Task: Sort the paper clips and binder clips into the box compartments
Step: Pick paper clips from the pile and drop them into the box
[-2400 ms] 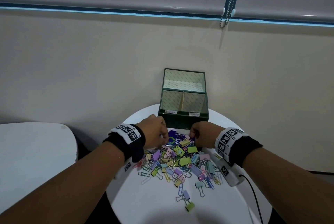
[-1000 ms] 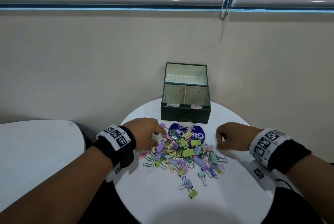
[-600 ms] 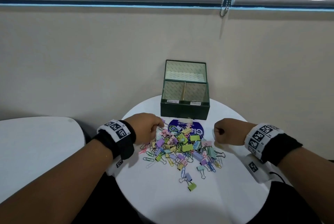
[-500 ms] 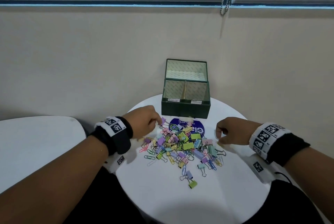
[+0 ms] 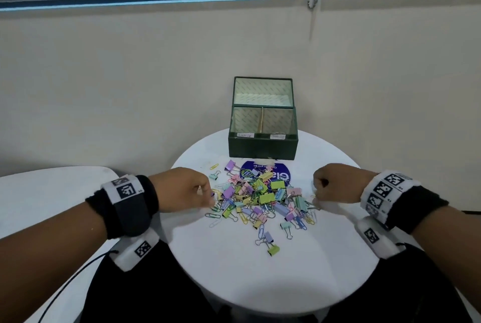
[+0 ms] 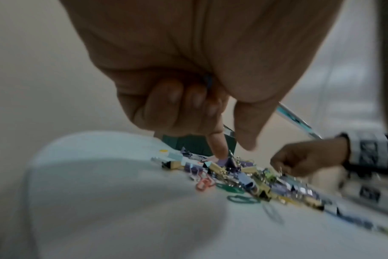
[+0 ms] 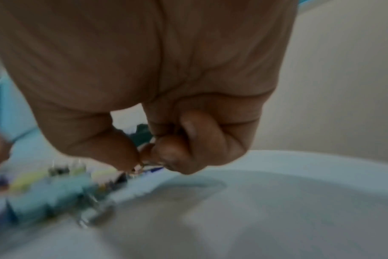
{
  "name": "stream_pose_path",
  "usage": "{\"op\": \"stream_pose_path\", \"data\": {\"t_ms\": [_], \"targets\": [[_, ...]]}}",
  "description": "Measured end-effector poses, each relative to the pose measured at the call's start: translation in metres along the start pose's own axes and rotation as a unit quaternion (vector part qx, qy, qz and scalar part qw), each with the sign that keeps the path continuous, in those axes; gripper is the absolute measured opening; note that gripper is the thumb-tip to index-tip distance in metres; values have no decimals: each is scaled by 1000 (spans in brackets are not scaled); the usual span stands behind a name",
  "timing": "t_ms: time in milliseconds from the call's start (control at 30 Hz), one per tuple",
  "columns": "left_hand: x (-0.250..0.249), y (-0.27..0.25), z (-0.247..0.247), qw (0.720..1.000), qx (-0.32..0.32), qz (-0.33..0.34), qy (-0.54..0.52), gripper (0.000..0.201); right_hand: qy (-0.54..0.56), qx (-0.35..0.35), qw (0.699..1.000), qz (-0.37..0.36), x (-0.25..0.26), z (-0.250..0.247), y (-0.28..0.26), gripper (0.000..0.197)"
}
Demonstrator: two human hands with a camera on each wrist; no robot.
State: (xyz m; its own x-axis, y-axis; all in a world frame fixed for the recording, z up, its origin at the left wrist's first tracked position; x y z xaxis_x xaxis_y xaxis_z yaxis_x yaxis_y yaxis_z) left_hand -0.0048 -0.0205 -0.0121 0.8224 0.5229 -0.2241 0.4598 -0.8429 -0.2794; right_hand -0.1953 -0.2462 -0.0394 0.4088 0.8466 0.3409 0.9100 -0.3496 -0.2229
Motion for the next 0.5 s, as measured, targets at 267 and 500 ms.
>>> {"op": "stream_pose_path", "data": {"t_ms": [267, 500], "targets": [[-24, -18, 26, 971, 5, 14, 240, 37, 716, -116, 688, -23, 7, -10, -20, 16], [-45, -18, 29, 957, -6, 56, 284, 20, 714, -82, 692, 64, -3, 20, -25, 23]]}}
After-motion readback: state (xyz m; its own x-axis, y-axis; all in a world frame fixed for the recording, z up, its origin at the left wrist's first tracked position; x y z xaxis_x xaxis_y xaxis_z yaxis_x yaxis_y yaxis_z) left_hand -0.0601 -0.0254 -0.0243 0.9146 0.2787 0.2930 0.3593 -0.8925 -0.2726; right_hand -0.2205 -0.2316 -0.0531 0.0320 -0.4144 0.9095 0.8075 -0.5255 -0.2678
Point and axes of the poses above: each hand's wrist, its own y-axis towards the middle knuckle, its own z-axis out of the palm, x = y × z, the point moved 10 cm from there along y, towards the middle knuckle, and after that the axes turned 10 degrees about -z, right-handed, at the moved point
